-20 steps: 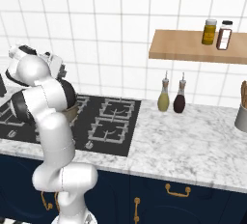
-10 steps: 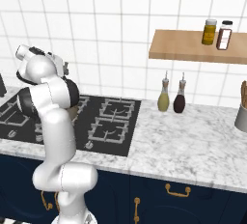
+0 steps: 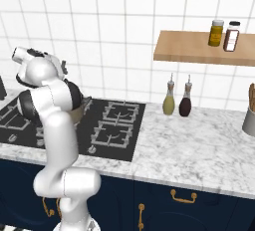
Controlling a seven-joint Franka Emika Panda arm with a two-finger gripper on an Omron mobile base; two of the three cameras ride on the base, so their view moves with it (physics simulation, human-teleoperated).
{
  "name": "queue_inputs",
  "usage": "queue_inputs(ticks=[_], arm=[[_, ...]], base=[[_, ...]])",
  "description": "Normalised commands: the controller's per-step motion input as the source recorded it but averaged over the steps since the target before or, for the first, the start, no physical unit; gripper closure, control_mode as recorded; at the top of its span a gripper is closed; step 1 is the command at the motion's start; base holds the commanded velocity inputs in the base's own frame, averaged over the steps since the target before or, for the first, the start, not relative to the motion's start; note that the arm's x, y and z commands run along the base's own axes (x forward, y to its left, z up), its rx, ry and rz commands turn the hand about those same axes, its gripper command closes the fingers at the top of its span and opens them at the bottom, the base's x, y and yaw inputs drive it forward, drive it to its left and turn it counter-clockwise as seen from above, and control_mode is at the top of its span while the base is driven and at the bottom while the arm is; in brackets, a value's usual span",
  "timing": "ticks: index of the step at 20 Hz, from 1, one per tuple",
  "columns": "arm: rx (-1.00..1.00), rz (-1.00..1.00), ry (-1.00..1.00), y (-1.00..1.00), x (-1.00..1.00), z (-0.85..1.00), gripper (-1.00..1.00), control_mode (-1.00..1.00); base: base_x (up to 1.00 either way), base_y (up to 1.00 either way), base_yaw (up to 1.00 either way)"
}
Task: Put the corn and broccoli in the pot. Retrieve the spatula and lightly stir the vegetables in the pot.
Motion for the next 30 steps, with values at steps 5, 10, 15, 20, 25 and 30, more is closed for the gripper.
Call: queue_inputs(ticks=[5,10,15,20,25,30], arm=[[0.04,0.01,-0.04,0.07,-0.40,-0.15,1.00,-1.00],[-0.06,0.00,0.08,0.00,-0.12,-0.87,1.00,-1.00],[-0.36,0.00,0.03,0.00,0.00,-0.87,1.00,-1.00],[-0.12,0.00,0.03,0.14,-0.04,-0.10,1.00,-1.00],[0.39,0.00,0.33,0.32,-0.21,-0.13,1.00,-1.00],[0.16,0.00,0.39,0.24,-0.75,-0.79,1.00,-1.00]], base=[[0.00,0.00,0.00],[0.00,0.00,0.00],[0.00,0.00,0.00],[0.00,0.00,0.00],[0.00,0.00,0.00],[0.00,0.00,0.00]])
